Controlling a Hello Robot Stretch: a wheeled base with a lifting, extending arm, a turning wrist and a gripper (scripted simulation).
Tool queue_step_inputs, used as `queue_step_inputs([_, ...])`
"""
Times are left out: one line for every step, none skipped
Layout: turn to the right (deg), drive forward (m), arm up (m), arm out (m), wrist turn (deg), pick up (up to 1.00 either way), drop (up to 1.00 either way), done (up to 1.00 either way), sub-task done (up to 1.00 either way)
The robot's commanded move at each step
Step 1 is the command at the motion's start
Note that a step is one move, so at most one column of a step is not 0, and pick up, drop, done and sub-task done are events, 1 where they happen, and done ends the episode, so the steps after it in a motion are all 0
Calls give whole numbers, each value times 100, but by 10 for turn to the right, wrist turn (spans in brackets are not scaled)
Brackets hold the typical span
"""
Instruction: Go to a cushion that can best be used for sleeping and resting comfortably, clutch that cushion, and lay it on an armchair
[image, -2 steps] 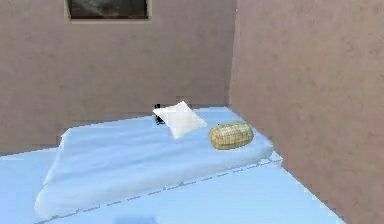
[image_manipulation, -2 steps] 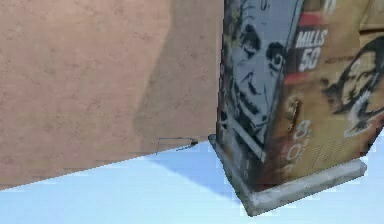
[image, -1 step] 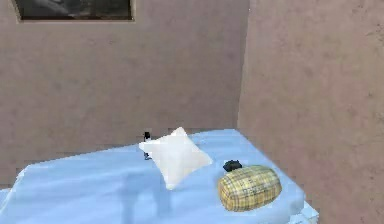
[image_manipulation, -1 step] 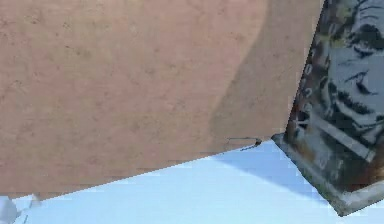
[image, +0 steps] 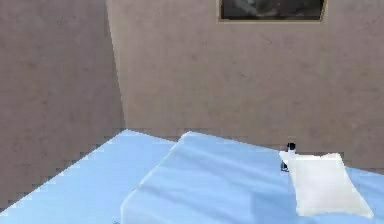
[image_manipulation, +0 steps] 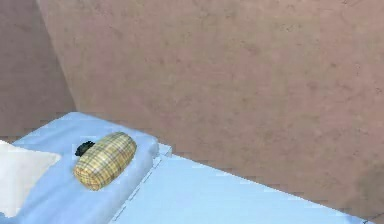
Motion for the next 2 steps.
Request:
queue_step_inputs([-240,0,0,0,0,0,0,0,0])
queue_step_inputs([450,0,0,0,0,0,0,0,0])
